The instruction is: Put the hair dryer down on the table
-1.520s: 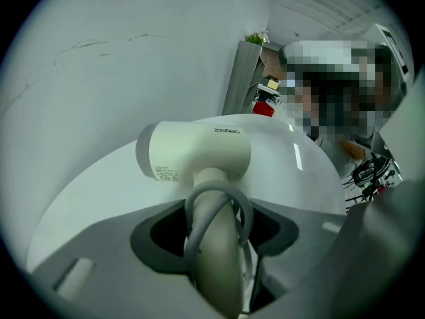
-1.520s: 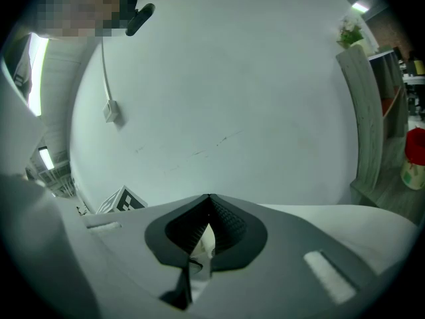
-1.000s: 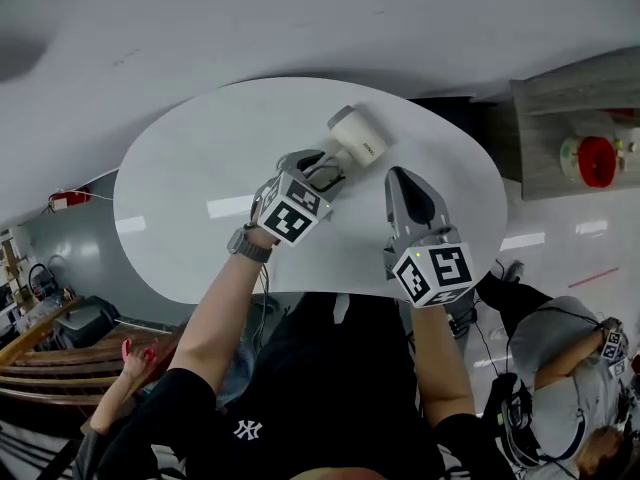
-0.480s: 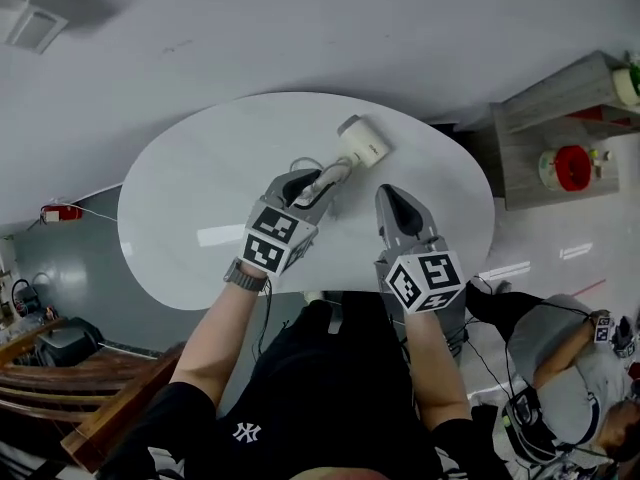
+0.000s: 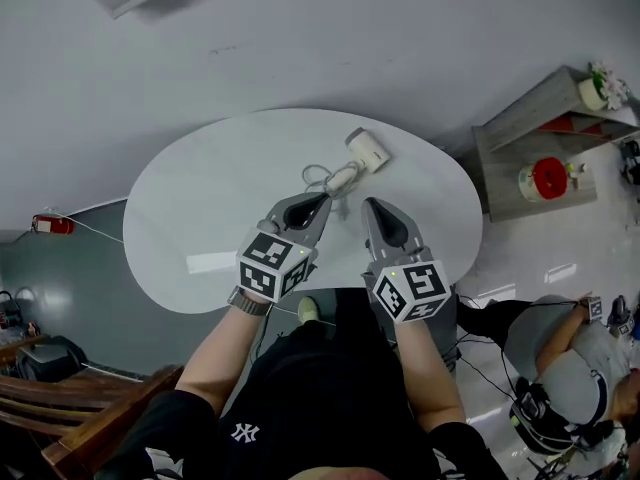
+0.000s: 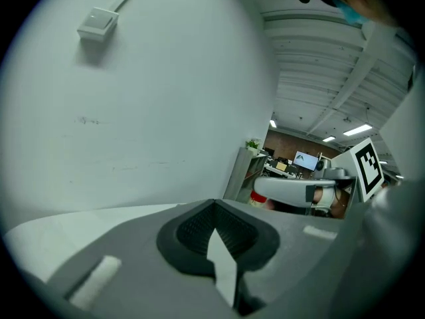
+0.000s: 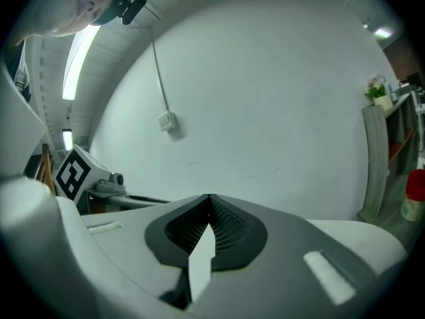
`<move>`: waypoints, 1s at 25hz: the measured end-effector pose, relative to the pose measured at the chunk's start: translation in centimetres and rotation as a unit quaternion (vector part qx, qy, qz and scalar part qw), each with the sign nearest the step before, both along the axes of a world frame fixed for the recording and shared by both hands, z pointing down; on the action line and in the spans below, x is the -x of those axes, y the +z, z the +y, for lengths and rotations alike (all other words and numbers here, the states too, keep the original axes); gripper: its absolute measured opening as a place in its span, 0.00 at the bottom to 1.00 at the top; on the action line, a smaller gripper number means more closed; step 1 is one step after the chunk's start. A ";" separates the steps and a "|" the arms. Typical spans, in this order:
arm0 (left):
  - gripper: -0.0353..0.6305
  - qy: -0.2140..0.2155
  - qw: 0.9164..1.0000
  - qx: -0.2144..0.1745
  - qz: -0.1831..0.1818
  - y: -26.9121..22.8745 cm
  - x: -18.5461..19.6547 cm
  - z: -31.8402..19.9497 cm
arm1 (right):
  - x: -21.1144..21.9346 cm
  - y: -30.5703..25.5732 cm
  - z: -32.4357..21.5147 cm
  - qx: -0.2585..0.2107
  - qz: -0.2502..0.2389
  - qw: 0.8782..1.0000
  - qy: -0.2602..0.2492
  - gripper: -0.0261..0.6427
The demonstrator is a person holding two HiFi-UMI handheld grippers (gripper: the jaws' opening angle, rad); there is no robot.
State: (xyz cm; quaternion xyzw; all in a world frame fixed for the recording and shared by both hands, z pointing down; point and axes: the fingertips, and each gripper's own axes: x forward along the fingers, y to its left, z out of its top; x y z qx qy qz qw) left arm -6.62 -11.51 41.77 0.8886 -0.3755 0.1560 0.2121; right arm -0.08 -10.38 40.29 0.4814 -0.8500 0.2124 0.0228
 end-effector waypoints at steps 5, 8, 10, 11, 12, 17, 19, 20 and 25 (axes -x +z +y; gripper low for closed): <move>0.05 -0.005 0.999 -0.023 0.029 -3.2 0.9 2.3 | 1.8 -2.5 2.2 -0.024 0.010 1.000 -0.003 0.07; 0.05 -0.018 0.998 -0.039 0.054 -5.4 1.6 3.5 | 2.4 -3.9 3.3 -0.037 0.018 0.999 -0.002 0.07; 0.05 -0.025 0.996 -0.049 0.071 -6.9 1.9 4.3 | 2.7 -5.0 4.0 -0.048 0.026 0.999 -0.002 0.07; 0.06 -0.027 0.995 -0.054 0.079 -7.6 2.0 4.7 | 2.9 -5.6 4.3 -0.054 0.030 0.998 -0.003 0.07; 0.05 -0.029 0.994 -0.060 0.087 -8.4 2.1 5.1 | 3.1 -6.3 4.6 -0.060 0.033 0.998 -0.003 0.07; 0.05 -0.028 0.988 -0.090 0.120 -12.4 2.7 6.9 | 4.2 -9.6 6.0 -0.090 0.039 0.995 -0.005 0.07; 0.05 -0.027 0.986 -0.103 0.128 -13.8 2.9 7.5 | 4.4 -10.8 6.6 -0.102 0.041 0.994 -0.004 0.07; 0.05 -0.027 0.985 -0.109 0.131 -14.4 3.1 7.8 | 4.6 -11.4 6.9 -0.108 0.041 0.993 -0.003 0.07; 0.05 -0.024 0.982 -0.125 0.137 -16.0 3.6 8.8 | 5.3 -13.1 8.0 -0.126 0.052 0.991 -0.001 0.07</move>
